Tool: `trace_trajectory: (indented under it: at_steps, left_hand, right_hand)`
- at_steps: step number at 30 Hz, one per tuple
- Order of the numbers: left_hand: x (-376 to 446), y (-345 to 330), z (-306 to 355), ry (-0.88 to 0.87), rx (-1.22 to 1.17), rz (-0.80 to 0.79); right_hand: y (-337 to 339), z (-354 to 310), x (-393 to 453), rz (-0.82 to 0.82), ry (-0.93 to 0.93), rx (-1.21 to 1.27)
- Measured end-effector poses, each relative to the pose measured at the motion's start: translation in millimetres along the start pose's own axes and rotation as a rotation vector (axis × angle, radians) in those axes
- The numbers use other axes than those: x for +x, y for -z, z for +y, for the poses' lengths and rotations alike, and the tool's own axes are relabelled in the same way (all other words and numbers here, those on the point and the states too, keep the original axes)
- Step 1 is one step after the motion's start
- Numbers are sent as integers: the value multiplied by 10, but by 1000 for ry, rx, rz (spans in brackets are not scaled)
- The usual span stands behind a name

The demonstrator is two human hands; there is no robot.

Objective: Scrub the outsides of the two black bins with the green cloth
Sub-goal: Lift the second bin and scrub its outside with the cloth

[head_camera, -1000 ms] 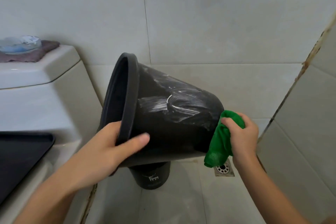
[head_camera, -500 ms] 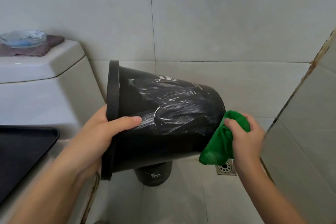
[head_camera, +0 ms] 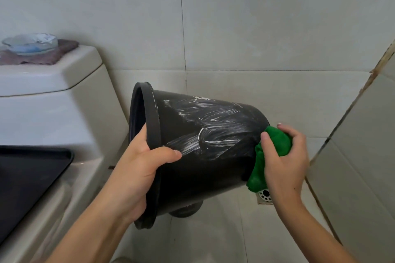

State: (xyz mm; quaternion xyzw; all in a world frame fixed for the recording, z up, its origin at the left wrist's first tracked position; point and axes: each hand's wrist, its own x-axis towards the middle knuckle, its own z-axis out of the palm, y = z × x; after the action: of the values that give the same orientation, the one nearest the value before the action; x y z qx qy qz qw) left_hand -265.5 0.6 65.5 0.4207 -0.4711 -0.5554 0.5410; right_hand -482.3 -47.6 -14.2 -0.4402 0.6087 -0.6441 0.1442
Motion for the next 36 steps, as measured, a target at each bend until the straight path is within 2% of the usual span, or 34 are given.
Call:
trace_trajectory:
  at_steps: [2, 7, 9, 11, 15, 20, 24, 27, 30, 33, 36]
  left_hand:
    - [-1, -33, -23, -9, -21, 26]
    - [-20, -141, -36, -27, -74, 64]
    - [-17, -119, -1, -18, -98, 87]
    - [-26, -91, 26, 11, -91, 96]
    - [-49, -119, 1, 54, -40, 78]
    - [-74, -203, -27, 89, -9, 25]
    - [-89, -251, -39, 122, -13, 8]
    - [-72, -218, -46, 131, -29, 20]
    - [-59, -193, -26, 107, -35, 15]
    - [-65, -196, -13, 90, -19, -13]
    - [-67, -182, -30, 112, -18, -23]
  right_hand:
    - [-34, -79, -61, -13, 147, -28]
    - [-179, -311, -365, -131, 697, -40]
    - [-185, -403, -345, -163, 770, 22]
    - [-128, -528, -244, -147, 653, 107]
    - [70, -857, 70, -51, 230, 344]
    - [59, -828, 290, -132, -39, 480]
    - [-11, -637, 271, -160, 1, 323]
    - [7, -540, 208, -211, 136, 126]
    - [25, -437, 159, -342, 291, -136]
    - [85, -425, 191, -457, 284, -361]
    - [152, -454, 226, -492, 273, -399]
